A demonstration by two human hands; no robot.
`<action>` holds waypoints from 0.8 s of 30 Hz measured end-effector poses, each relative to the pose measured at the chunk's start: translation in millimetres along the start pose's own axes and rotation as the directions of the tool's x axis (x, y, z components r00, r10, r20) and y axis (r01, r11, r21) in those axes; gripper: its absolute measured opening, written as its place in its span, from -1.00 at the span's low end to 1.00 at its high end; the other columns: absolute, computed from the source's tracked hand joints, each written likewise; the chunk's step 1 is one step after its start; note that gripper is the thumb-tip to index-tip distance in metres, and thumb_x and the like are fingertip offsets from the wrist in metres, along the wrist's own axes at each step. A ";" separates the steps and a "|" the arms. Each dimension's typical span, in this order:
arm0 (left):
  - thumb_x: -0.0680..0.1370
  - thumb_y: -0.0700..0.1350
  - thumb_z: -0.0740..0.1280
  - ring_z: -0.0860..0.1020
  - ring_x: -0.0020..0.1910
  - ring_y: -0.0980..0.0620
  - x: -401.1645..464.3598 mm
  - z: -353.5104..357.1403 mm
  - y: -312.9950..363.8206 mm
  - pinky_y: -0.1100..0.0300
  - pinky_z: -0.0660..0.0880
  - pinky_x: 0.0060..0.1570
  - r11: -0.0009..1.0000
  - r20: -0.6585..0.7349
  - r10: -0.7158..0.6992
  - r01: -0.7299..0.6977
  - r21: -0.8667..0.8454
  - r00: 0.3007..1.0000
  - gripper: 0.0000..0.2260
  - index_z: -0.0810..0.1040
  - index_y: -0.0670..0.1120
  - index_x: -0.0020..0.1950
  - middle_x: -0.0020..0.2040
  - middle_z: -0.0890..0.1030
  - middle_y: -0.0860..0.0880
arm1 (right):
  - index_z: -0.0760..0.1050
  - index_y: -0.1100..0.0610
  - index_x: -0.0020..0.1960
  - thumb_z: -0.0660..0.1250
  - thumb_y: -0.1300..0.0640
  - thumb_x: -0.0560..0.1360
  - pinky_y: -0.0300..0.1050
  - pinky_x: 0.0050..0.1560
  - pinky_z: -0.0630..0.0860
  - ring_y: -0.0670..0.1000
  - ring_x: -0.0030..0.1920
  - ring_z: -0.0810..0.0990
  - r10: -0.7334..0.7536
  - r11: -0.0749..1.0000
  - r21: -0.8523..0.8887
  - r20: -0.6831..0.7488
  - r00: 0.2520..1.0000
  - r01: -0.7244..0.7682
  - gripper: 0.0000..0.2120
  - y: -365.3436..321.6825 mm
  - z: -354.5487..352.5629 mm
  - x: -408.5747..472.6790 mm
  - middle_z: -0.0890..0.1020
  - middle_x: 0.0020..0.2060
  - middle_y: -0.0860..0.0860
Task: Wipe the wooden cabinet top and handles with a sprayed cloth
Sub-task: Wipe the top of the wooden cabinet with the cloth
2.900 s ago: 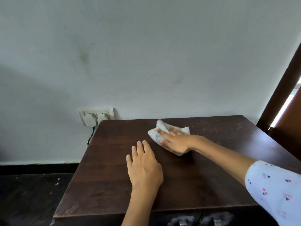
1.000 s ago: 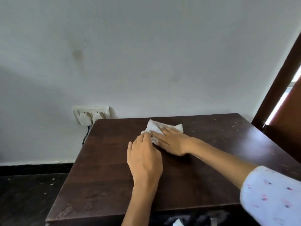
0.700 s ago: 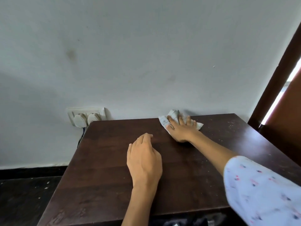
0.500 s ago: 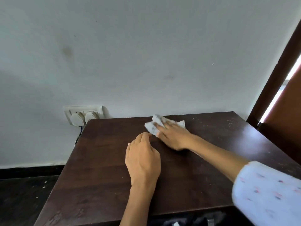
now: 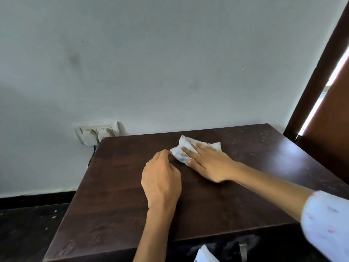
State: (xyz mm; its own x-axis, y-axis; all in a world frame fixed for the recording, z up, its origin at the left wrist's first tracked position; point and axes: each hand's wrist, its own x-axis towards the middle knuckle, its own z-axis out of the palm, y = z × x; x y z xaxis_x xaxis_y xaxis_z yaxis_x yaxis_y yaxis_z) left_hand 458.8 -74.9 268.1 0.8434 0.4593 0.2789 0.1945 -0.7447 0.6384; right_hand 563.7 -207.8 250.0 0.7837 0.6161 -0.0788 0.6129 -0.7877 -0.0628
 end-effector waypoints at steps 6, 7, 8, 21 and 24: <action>0.55 -0.20 0.15 0.53 0.17 -0.01 -6.2 -0.3 2.9 0.03 0.43 0.24 0.997 0.075 0.020 -0.026 0.069 0.997 -0.70 0.51 -0.06 0.24 0.19 0.58 0.02 | -0.19 -0.12 0.53 -0.22 -0.13 0.62 0.15 0.48 -0.09 0.11 0.53 -0.08 0.295 0.955 0.001 0.008 0.955 -0.295 -0.50 32.8 -5.4 18.1 -0.12 0.55 0.03; 0.55 -0.19 0.15 0.53 0.18 -0.02 -9.0 -0.7 4.2 0.01 0.41 0.26 0.996 0.094 0.019 -0.028 0.089 0.995 -0.70 0.50 -0.07 0.24 0.19 0.59 0.01 | -0.18 -0.11 0.54 -0.22 -0.12 0.62 0.18 0.47 -0.09 0.13 0.53 -0.08 0.326 0.945 0.009 0.009 0.945 -0.326 -0.50 28.0 -5.3 25.2 -0.12 0.55 0.04; 0.55 -0.18 0.16 0.52 0.18 -0.03 -11.2 -1.6 5.0 0.00 0.41 0.27 0.994 0.105 0.015 -0.026 0.103 0.994 -0.71 0.50 -0.07 0.24 0.18 0.59 0.00 | -0.18 -0.10 0.54 -0.21 -0.11 0.62 0.18 0.47 -0.10 0.15 0.53 -0.08 0.315 0.949 0.005 0.009 0.949 -0.315 -0.50 19.8 -4.3 27.7 -0.13 0.54 0.04; 0.59 -0.07 0.15 0.45 0.26 -0.17 -21.3 -28.1 -0.9 -0.09 0.28 0.36 0.959 0.138 -0.193 0.158 0.234 0.971 -0.69 0.46 -0.16 0.27 0.24 0.54 -0.13 | -0.18 -0.10 0.54 -0.22 -0.09 0.63 0.17 0.48 -0.11 0.14 0.53 -0.11 0.300 0.953 0.018 0.044 0.953 -0.301 -0.51 11.4 -3.4 -24.8 -0.11 0.55 0.04; 0.60 -0.02 0.14 0.41 0.30 -0.20 -24.4 -34.5 -8.6 -0.10 0.33 0.31 0.962 0.195 -0.213 0.171 0.211 0.957 -0.63 0.41 -0.17 0.33 0.31 0.47 -0.15 | -0.17 -0.09 0.54 -0.21 -0.10 0.64 0.13 0.47 -0.16 0.13 0.53 -0.11 0.162 0.985 0.051 0.039 0.986 -0.164 -0.52 -25.3 0.3 -37.8 -0.14 0.54 0.04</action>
State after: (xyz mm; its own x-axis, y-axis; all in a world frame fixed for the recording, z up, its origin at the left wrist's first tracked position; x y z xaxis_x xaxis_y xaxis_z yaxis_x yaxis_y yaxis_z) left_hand 419.3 -62.9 280.5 0.8636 0.5041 -0.0088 0.4373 -0.7401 0.5109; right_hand 518.5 -211.1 254.3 0.8680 0.4801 -0.1265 0.4704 -0.8768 -0.0996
